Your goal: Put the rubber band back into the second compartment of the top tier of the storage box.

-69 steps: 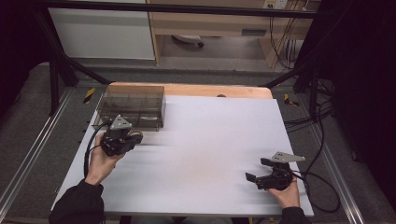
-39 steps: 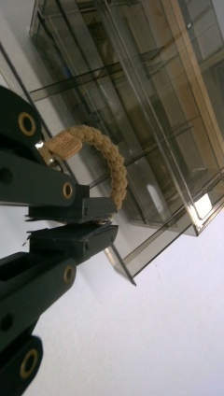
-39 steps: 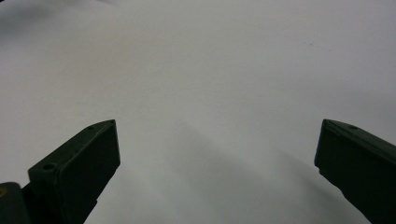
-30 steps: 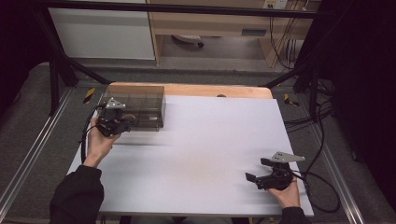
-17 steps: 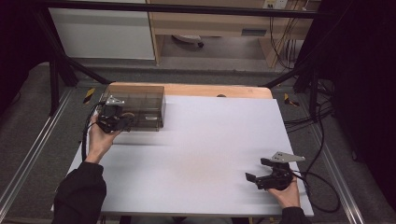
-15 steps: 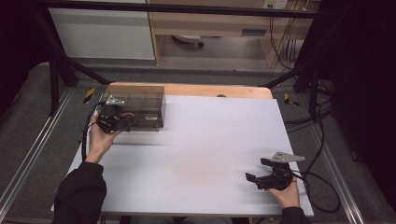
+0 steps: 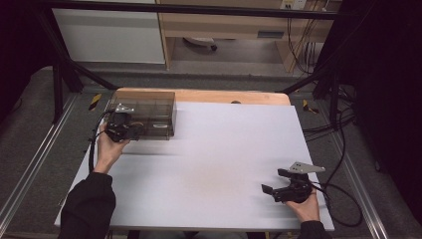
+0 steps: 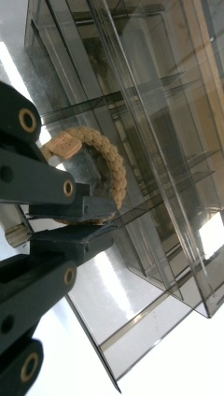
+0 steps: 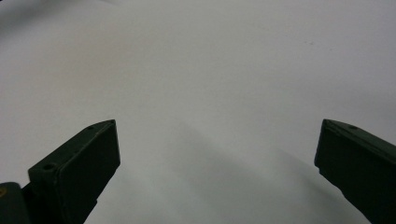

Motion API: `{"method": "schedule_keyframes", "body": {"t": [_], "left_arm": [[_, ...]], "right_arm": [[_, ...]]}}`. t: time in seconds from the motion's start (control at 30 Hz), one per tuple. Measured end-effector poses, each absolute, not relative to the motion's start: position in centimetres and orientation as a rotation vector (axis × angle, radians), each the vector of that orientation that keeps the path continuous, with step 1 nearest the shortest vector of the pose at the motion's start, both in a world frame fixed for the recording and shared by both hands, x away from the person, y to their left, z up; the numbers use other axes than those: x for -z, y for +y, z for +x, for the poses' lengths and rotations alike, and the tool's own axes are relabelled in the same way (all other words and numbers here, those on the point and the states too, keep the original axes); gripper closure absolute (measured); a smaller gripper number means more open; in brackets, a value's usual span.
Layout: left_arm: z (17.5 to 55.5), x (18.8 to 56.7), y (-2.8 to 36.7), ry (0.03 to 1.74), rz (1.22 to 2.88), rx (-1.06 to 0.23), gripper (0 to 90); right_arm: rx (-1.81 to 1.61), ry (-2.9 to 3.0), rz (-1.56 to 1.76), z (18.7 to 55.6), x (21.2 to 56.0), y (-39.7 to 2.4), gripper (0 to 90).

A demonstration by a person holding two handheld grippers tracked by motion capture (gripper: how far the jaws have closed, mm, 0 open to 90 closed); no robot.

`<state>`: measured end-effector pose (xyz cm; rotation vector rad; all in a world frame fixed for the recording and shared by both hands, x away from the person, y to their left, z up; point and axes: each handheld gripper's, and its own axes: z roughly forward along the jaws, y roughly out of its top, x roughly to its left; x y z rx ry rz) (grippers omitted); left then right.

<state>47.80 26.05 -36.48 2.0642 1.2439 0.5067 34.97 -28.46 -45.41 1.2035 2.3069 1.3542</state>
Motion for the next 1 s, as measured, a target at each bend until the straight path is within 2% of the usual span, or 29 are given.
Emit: {"method": "schedule_keyframes", "body": {"t": [0.57,0.6,0.77,1.0], "left_arm": [[46.2,35.0,26.6,1.218,2.006,-0.537,53.9],[46.1,34.9,26.6,1.213,2.002,-0.539,49.0],[45.1,34.5,26.7,1.178,1.995,-0.525,37.5],[43.6,34.6,27.1,1.136,1.984,-0.524,28.2]], "right_arm": [[-1.355,2.305,1.208,35.0,45.4,-28.5,0.7],[-1.356,2.305,1.212,34.9,45.4,-28.5,0.7],[-1.359,2.303,1.210,35.0,45.4,-28.5,0.7],[-1.361,2.302,1.213,34.9,45.4,-28.5,0.7]]}}
